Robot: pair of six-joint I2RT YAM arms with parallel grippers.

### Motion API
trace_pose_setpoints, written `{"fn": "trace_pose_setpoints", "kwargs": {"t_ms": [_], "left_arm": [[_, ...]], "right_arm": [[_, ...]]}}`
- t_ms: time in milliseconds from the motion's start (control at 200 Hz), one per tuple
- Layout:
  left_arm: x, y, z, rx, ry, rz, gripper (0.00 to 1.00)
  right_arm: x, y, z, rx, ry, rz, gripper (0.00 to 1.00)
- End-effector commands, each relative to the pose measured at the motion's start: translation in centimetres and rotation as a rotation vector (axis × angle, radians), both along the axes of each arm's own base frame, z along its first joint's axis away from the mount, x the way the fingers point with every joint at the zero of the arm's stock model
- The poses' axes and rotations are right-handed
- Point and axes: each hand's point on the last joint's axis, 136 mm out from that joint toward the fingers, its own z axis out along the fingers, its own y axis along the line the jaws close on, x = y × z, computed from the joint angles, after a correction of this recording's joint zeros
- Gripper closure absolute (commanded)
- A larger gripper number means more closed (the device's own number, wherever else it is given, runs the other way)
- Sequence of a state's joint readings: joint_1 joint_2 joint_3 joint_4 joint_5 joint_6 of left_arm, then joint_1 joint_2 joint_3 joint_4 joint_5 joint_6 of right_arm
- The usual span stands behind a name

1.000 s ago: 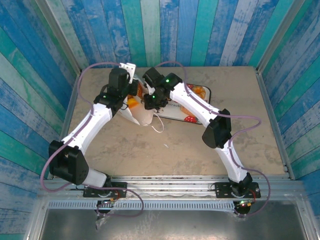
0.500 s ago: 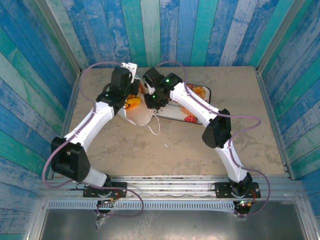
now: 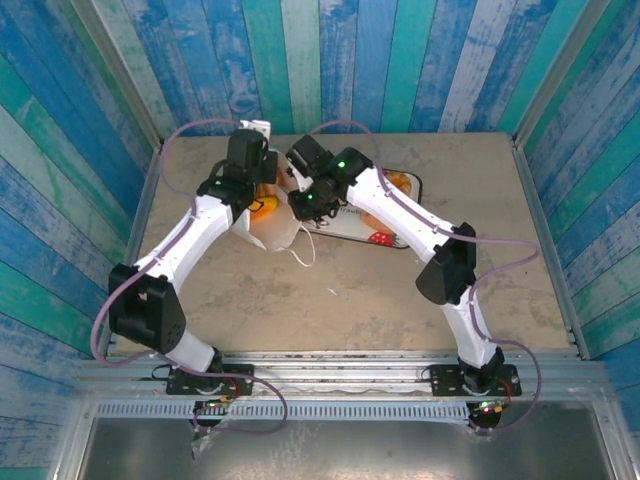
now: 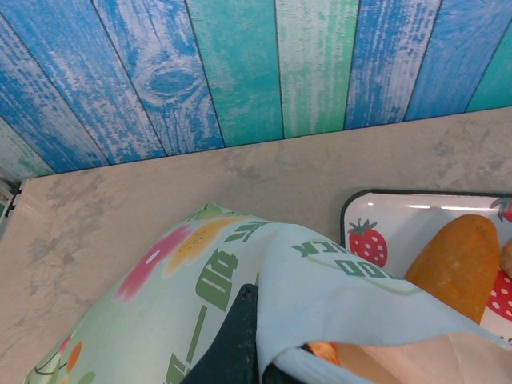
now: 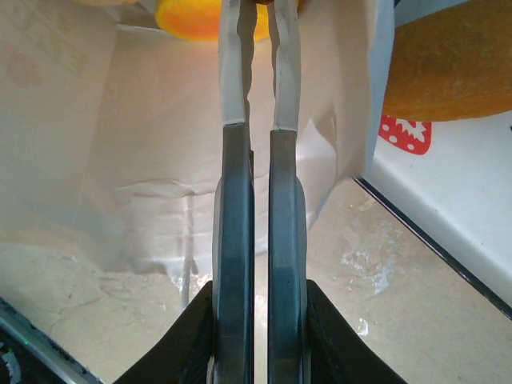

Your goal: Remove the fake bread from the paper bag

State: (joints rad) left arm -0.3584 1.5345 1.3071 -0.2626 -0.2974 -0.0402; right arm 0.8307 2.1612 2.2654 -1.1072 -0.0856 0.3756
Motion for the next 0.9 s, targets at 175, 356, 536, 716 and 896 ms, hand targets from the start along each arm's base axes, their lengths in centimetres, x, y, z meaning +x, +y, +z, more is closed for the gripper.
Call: {"fn": "trace_pose_setpoints", "kwargs": {"t_ms": [175, 356, 536, 716, 896], "left_arm": [[1.1, 1.2, -0.2, -0.024, 0.012, 0.079, 0.98], [1.5, 2.0, -0.3, -0.039, 0.027, 0.094, 0.97], [2.0, 2.6, -0.7, -0.05, 0.045, 0.115, 0.97], [2.3, 2.7, -1.0, -0.056, 0.053, 0.118, 0.97], [2.4, 2.9, -1.1, -0.059, 0.059, 0.126, 0.97]], "right_arm": [[-2.6, -1.1, 4.7, 0.056, -0.062, 0.051, 0.99], [-4.7, -2.1, 6.1, 0.075, -0.053, 0.086, 0.99], [-6.5, -3.2, 7.7, 0.105, -0.053, 0.116, 0.99], [-7.5, -4.4, 8.9, 0.116, -0.072, 0.118, 0.99], [-8.3, -5.8, 10.1, 0.125, -0.1, 0.112, 0.99]]}}
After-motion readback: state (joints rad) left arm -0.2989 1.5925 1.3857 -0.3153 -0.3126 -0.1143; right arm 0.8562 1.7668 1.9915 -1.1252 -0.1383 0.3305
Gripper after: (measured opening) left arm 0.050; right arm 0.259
